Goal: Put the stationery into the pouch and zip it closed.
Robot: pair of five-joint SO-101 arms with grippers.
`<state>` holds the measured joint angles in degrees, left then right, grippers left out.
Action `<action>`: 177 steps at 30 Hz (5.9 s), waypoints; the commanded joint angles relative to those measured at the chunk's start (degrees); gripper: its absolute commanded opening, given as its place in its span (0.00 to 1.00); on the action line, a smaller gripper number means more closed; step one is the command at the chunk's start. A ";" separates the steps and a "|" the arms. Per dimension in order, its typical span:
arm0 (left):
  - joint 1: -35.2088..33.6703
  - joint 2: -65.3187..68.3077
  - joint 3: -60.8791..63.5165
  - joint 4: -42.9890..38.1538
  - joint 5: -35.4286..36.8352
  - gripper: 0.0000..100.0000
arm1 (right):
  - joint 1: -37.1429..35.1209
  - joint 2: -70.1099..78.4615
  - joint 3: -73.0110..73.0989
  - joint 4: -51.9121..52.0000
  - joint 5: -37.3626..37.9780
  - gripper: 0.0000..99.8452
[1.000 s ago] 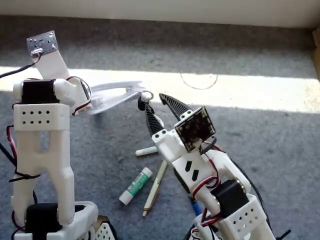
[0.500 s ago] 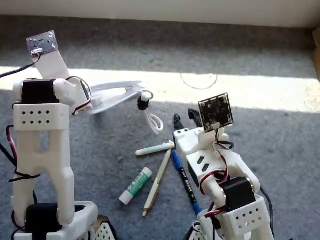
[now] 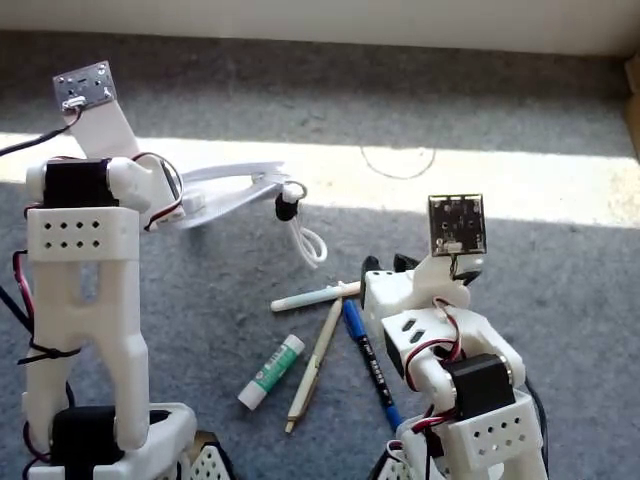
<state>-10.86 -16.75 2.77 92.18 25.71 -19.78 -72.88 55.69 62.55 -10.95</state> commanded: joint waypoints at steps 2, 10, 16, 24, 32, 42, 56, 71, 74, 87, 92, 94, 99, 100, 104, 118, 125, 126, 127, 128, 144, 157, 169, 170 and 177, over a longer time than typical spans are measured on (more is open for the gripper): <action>-0.75 0.13 -0.04 -1.05 -0.53 0.04 | 0.48 -0.40 -2.24 0.75 -0.88 0.12; -0.75 0.22 0.04 -1.05 -0.53 0.04 | -0.31 -0.31 -14.37 9.27 -3.60 0.12; -0.75 0.31 0.04 -1.05 -0.53 0.04 | -4.53 -0.31 -18.95 11.38 -3.69 0.12; -0.75 0.40 0.04 -1.05 -0.53 0.04 | -4.44 16.04 -34.42 18.51 -6.42 0.12; -0.75 0.40 0.13 -1.05 -0.53 0.04 | -4.44 31.60 -58.15 31.34 -6.51 0.12; -0.75 0.40 0.13 -1.05 -0.53 0.04 | -4.18 48.57 -69.49 38.29 -18.29 0.12; -0.75 0.40 0.13 -1.05 -0.53 0.04 | 0.48 59.30 -69.41 38.29 -20.22 0.12; -0.75 0.40 0.13 -1.14 -0.53 0.04 | 3.91 73.10 -64.66 37.49 -20.57 0.12; -0.75 0.40 0.13 -1.14 -0.53 0.04 | 4.35 73.19 -60.18 33.01 -20.48 0.12; -0.75 0.40 0.13 -1.14 -0.53 0.04 | 4.70 73.45 -41.98 14.46 -20.66 0.12; -0.75 0.40 0.13 -1.14 -0.53 0.04 | 4.79 73.54 -38.37 9.98 -20.57 0.12; -0.75 0.40 0.13 -1.14 -0.53 0.04 | 4.79 73.54 -37.23 8.75 -20.48 0.12; -0.75 0.40 0.13 -1.14 -0.53 0.04 | 4.88 73.63 -34.95 6.37 -20.48 0.12; -0.75 0.40 0.13 -1.14 -0.53 0.04 | 4.88 73.63 -34.51 5.76 -20.40 0.12; -0.75 0.40 0.22 -1.14 -0.53 0.04 | 4.88 73.63 -32.22 3.38 -20.31 0.12; -0.75 0.40 0.22 -1.14 -0.53 0.04 | 5.41 73.63 -27.74 -1.54 -20.66 0.12; -0.75 0.40 0.22 -1.14 -0.53 0.04 | 7.25 73.71 -27.65 -2.86 -20.66 0.12; -0.75 0.40 0.22 -1.14 -0.53 0.04 | 7.43 74.07 -27.65 -3.21 -20.66 0.12; -0.75 0.40 0.22 -1.14 -0.53 0.04 | 7.43 75.03 -27.74 -3.56 -20.66 0.12; -0.75 0.40 0.22 -1.14 -0.53 0.04 | 7.43 76.26 -28.00 -3.56 -20.66 0.12; -0.75 0.40 0.22 -1.14 -0.53 0.04 | 7.78 85.76 -28.35 -3.12 -20.66 0.12; -0.75 0.48 0.22 -1.14 -0.53 0.04 | 7.52 85.67 -30.37 -4.09 -25.93 0.12; -0.75 0.48 0.22 -1.14 -0.62 0.04 | 7.34 86.02 -32.40 -7.16 -25.93 0.01; -0.75 0.48 0.22 -1.14 -0.62 0.04 | 7.34 86.02 -32.31 -7.78 -25.76 0.00; -0.75 0.48 0.22 -1.14 -0.62 0.04 | 7.34 85.58 -32.57 -8.40 -26.02 0.01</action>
<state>-10.86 -16.75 2.86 92.09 25.71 -12.22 12.04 25.19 57.98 -36.44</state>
